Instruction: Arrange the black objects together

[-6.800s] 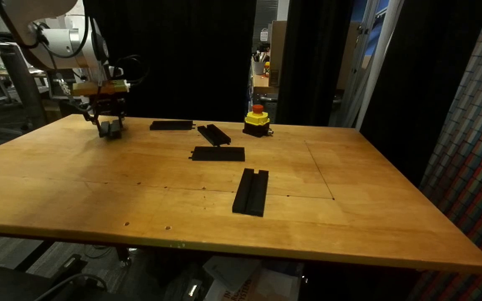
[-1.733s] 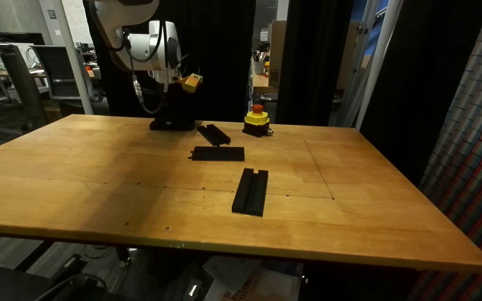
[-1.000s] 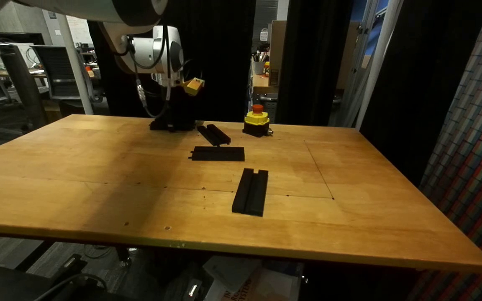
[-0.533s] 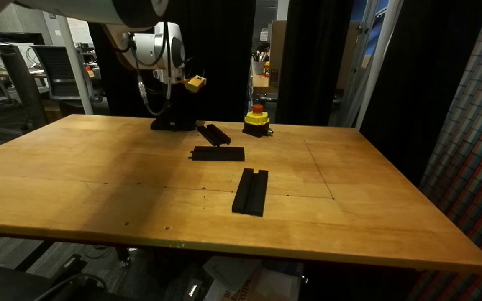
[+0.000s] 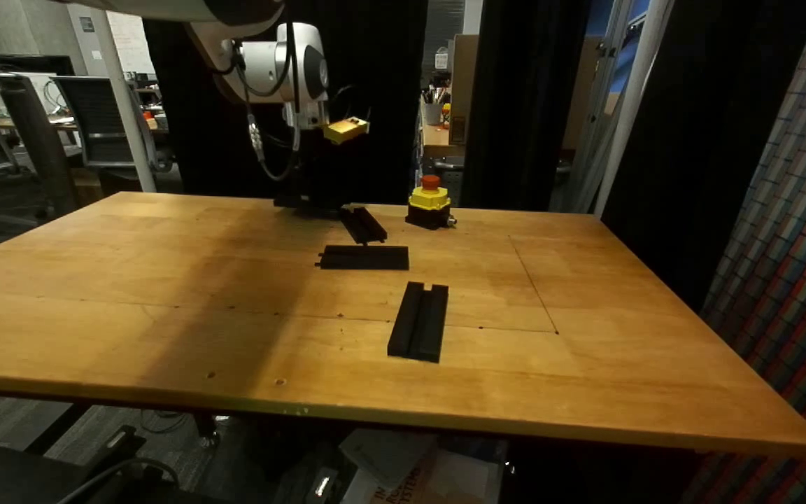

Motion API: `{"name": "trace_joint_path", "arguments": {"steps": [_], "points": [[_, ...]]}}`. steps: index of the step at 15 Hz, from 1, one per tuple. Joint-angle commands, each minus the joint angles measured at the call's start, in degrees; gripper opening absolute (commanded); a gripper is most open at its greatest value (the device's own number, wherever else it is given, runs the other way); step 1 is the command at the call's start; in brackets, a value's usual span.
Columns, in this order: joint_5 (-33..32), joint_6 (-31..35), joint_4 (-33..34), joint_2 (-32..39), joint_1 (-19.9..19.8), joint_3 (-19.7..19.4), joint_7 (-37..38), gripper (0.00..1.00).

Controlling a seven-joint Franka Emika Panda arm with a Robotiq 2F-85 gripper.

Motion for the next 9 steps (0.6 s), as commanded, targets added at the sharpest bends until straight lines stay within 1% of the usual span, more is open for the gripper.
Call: {"name": "trace_joint_path", "arguments": {"steps": [1,5,9], "points": [[2.2,-5.0,-2.4,-5.5,-1.2,-0.9,7.0,0.45],[4.5,-9.4,-2.4,-7.9,-2.8,-1.4,15.5,0.45],[6.2,-9.5,-3.1,-7.9,-4.6,-2.1,25.3,0.45]]}}
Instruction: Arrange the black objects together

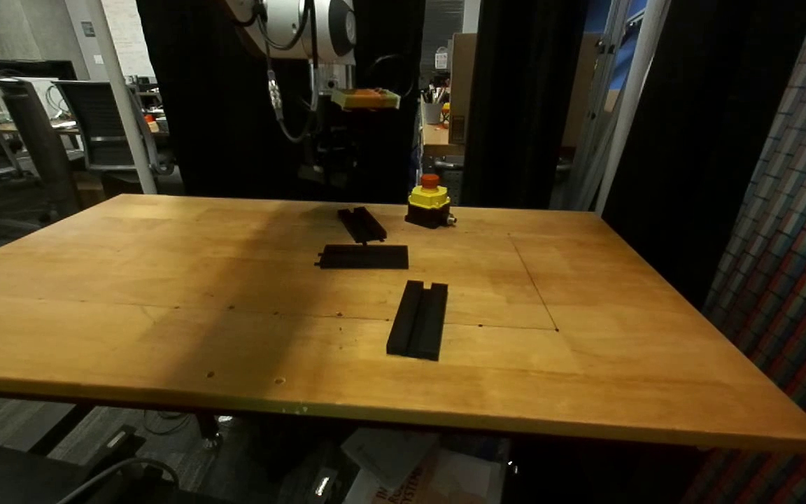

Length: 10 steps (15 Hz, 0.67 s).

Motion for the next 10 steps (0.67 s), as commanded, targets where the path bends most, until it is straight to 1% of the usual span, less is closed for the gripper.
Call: {"name": "trace_joint_path", "arguments": {"steps": [1,5,8,10], "points": [[2.5,0.1,-3.0,-1.5,-1.4,-0.6,9.0,0.45],[4.8,3.8,-7.6,-3.2,-3.0,-0.4,19.0,0.45],[6.1,8.5,-11.1,-4.0,-3.8,-0.4,26.7,0.45],[6.8,12.8,-14.0,-4.7,-4.1,-0.6,31.4,0.45]]}}
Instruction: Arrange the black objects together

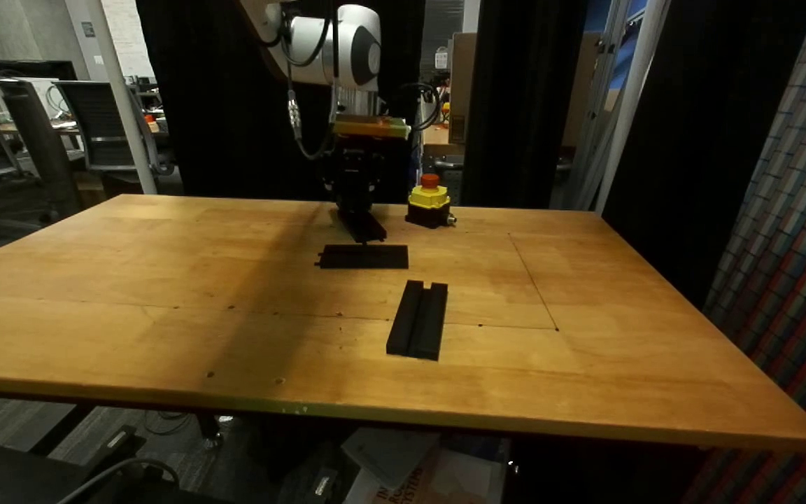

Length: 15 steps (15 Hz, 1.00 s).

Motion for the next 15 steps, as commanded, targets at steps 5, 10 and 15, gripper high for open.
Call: {"name": "trace_joint_path", "arguments": {"steps": [5,10,15], "points": [[0.9,20.4,-17.8,-8.7,0.0,-1.6,15.8,0.45],[-1.1,20.8,-25.3,-13.9,-0.7,-0.4,11.0,0.45],[-1.4,20.1,-27.9,-16.3,-1.3,0.7,5.0,0.45]]}}
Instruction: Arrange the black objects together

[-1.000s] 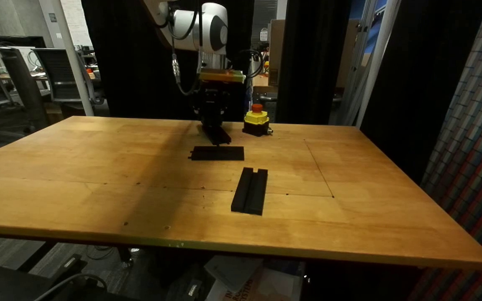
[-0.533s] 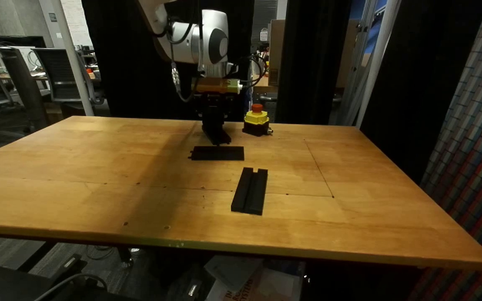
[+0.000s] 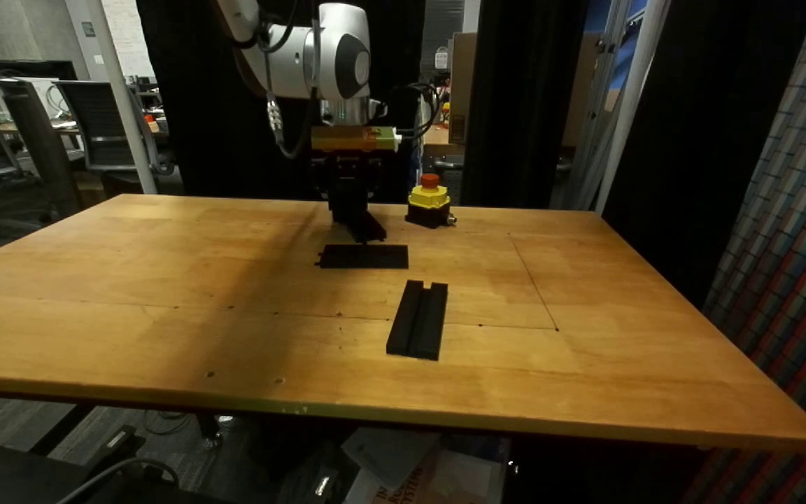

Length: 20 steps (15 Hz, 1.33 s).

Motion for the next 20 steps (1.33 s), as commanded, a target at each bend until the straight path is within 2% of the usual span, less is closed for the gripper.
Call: {"name": "trace_joint_path", "arguments": {"steps": [1,9,20], "points": [[-0.5,-0.1,-3.5,-3.5,-0.8,1.2,-4.7,0.45],[-1.6,0.3,-2.9,-1.9,-1.1,1.4,-12.4,0.45],[-3.8,0.9,1.0,1.8,-1.1,0.5,-13.4,0.45]]}}
